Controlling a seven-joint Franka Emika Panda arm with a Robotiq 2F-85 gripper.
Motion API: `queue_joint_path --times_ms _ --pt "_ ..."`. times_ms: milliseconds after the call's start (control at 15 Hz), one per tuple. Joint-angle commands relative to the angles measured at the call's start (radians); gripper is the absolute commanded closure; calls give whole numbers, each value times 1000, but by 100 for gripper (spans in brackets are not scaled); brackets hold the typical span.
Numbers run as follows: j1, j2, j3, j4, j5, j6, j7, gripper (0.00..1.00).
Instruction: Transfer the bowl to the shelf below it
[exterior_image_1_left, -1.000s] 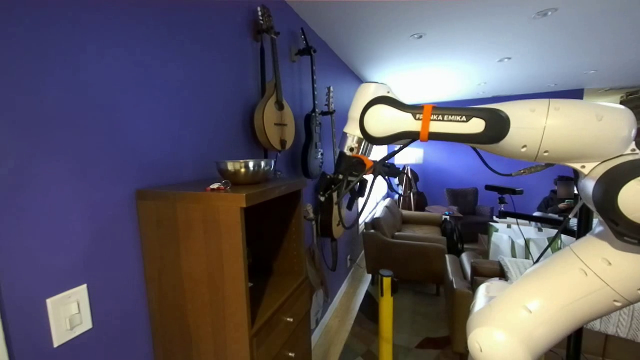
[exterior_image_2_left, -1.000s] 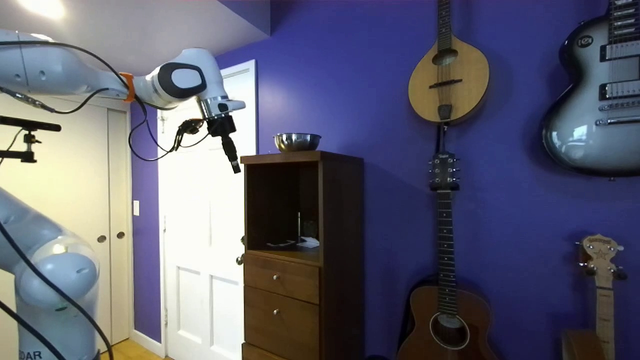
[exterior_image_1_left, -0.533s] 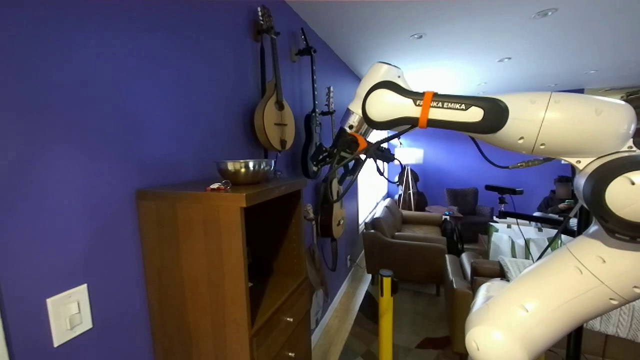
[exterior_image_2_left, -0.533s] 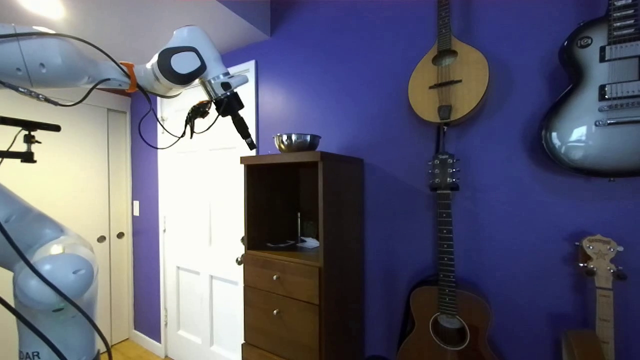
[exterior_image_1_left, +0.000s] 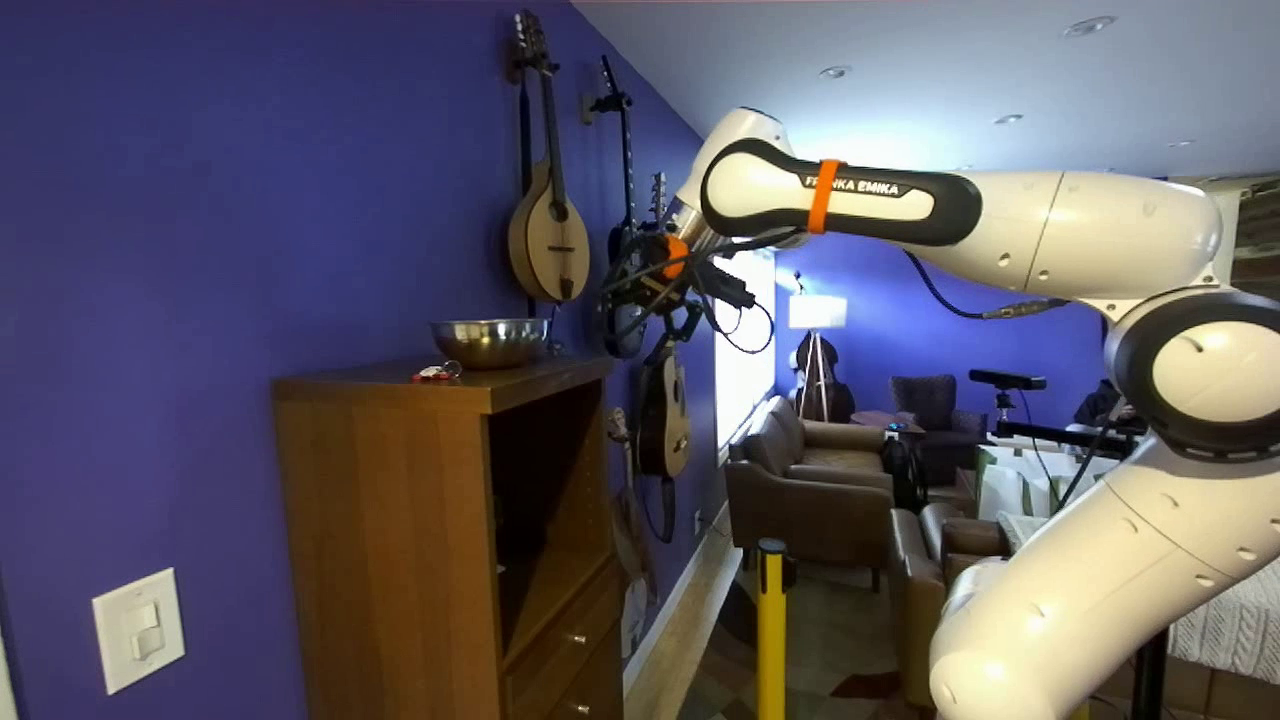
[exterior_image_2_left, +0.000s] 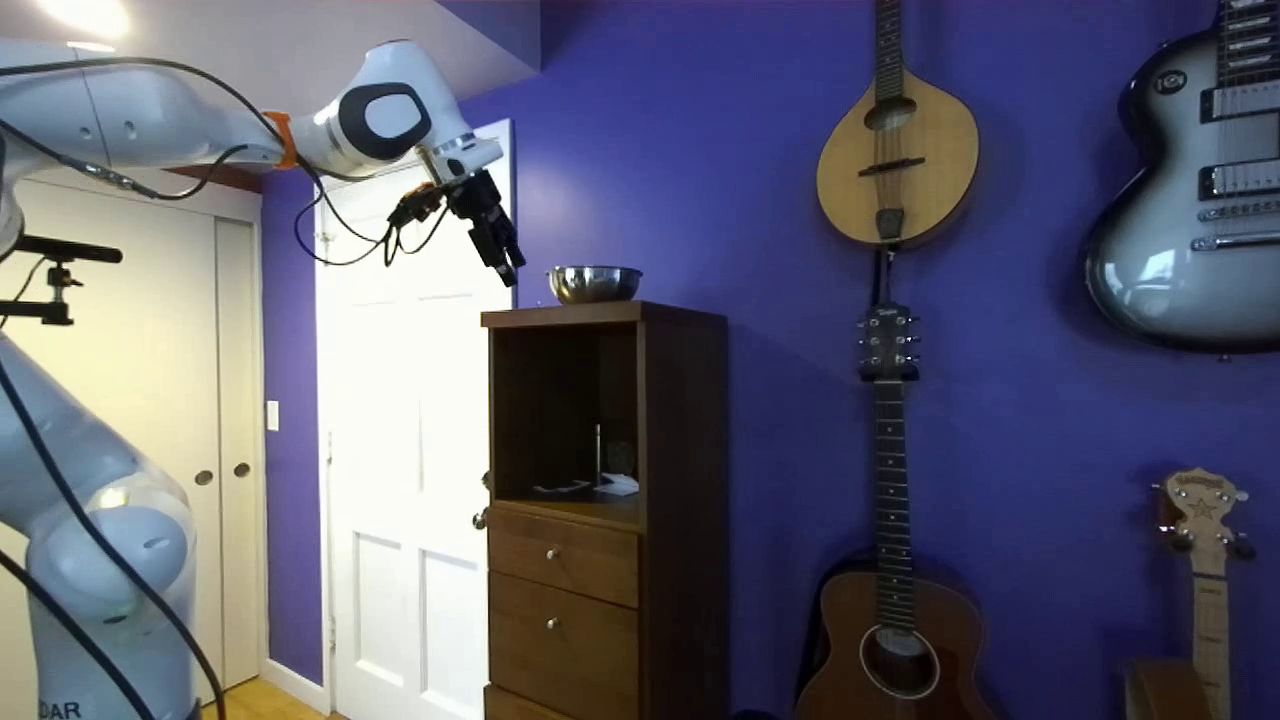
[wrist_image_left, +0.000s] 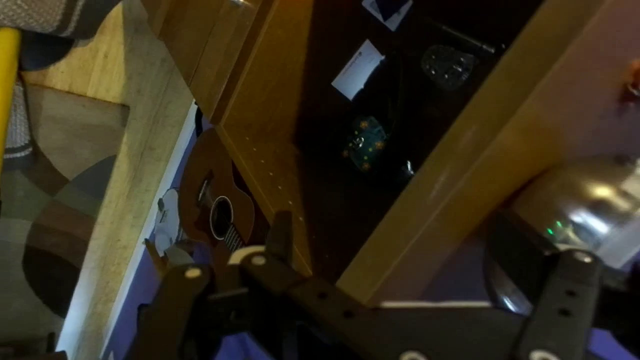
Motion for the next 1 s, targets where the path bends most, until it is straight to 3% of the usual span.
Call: queue_joint_path --times_ms 0,200,400,533,600,733,933 --pt "-15 141 -19 227 36 -50 151 0" --pt "22 275 -43 366 85 -83 233 0" --pt "70 411 -69 510 141 -66 191 0" --pt "88 482 -77 598 156 -118 188 0" --pt "83 395 -71 464 113 -56 193 0" --pt "74 450 -58 525 125 -72 189 0" --pt "74 470 -62 526 144 -89 191 0"
